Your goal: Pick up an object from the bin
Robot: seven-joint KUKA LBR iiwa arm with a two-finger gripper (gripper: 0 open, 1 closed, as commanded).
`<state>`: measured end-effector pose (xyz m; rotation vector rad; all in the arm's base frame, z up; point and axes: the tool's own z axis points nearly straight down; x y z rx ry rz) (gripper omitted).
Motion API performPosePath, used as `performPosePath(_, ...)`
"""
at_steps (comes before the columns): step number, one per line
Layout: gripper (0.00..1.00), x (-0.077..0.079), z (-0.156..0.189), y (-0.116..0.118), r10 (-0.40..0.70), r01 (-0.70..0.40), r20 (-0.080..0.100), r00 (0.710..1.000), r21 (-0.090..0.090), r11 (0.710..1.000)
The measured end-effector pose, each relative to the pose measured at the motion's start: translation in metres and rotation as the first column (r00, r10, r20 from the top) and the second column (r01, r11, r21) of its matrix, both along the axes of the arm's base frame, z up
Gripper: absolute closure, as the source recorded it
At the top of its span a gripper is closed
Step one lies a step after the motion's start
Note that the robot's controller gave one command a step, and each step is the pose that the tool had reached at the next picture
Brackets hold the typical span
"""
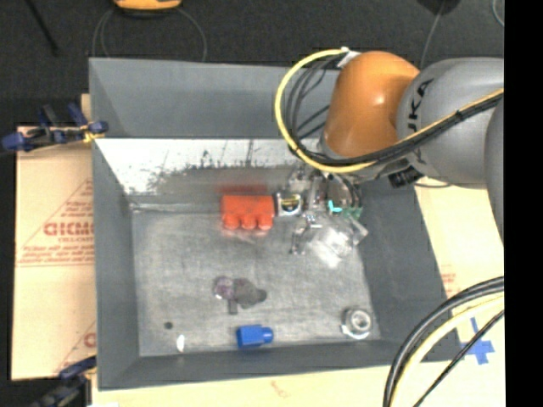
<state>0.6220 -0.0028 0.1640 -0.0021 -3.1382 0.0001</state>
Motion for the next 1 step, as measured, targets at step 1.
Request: performPosePath(1,0.0,0.0146,-0.0605,0.0675,-0.033,0.033,0.022,0.999,0.005,0.999)
